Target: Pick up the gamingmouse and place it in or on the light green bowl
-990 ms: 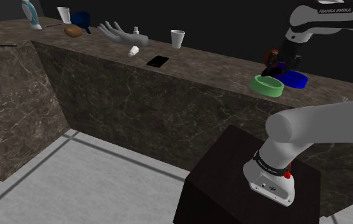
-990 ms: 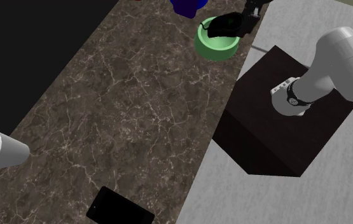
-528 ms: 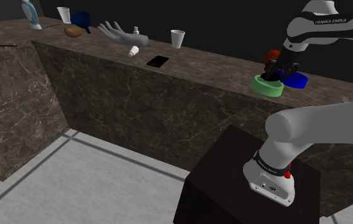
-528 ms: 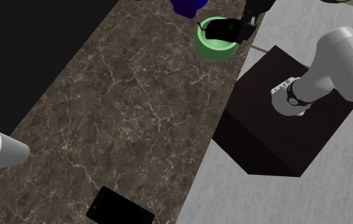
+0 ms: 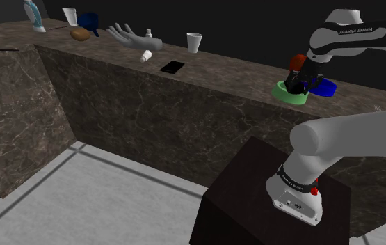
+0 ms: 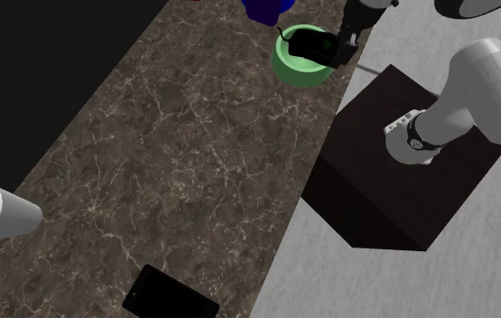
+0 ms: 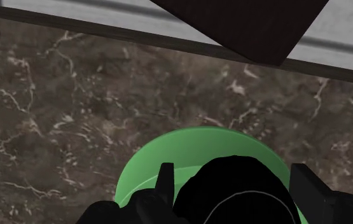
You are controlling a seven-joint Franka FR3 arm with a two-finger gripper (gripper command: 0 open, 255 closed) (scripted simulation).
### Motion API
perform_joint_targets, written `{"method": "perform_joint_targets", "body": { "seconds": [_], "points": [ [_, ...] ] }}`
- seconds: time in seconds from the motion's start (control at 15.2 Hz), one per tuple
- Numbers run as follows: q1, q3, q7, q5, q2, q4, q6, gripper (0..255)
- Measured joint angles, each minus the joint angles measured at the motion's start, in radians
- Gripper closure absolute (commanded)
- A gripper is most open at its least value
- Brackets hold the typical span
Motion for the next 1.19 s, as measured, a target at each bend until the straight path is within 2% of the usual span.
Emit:
{"method": "perform_joint_targets", "body": {
  "seconds": [0.2, 0.26, 0.66, 0.99, 1.19],
  "points": [
    [0.000, 0.000, 0.000, 0.000, 0.000, 0.000, 0.002, 255],
    [0.000, 0.000, 0.000, 0.000, 0.000, -0.001, 0.002, 0],
    [0.000, -0.001, 0.000, -0.001, 0.002, -0.003, 0.003, 0],
    [0.007, 0.034, -0.007, 0.028, -0.023, 0.089, -0.114, 0],
    [0.008, 0.041, -0.006, 0.032, -0.028, 0.100, -0.131, 0]
  ]
}}
